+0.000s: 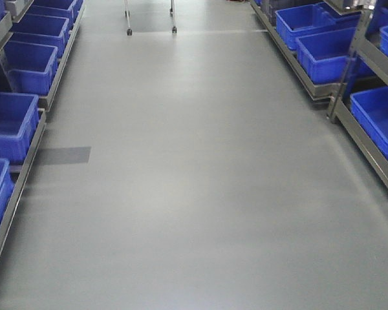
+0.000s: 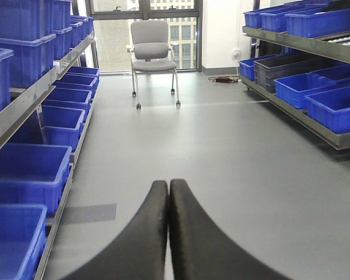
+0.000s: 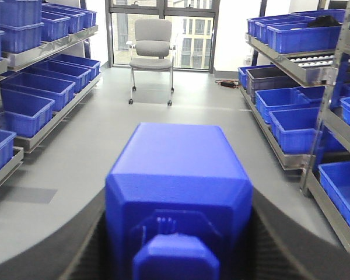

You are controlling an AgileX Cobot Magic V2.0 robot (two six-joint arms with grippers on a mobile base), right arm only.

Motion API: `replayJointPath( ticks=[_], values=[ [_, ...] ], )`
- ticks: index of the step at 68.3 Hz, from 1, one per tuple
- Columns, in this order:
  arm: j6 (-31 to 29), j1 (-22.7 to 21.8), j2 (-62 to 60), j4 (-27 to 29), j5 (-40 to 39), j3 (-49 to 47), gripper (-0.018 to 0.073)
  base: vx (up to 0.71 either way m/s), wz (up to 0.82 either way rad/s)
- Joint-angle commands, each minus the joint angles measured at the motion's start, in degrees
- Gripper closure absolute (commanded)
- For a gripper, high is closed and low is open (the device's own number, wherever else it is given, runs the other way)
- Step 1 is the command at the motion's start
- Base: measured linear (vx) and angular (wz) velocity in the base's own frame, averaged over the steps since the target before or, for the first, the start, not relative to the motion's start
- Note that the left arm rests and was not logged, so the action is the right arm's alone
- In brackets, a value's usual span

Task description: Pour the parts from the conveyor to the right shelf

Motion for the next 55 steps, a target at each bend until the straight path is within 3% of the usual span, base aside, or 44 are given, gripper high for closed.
replayJointPath(
  ticks=[1, 55],
  values=[
    [-0.4, -0.22, 0.76, -0.36, -4.71, -1.66, 0.0565, 0.64, 0.04],
    [-0.4, -0.22, 0.76, -0.36, -4.71, -1.66, 0.0565, 0.62, 0.02]
  ],
)
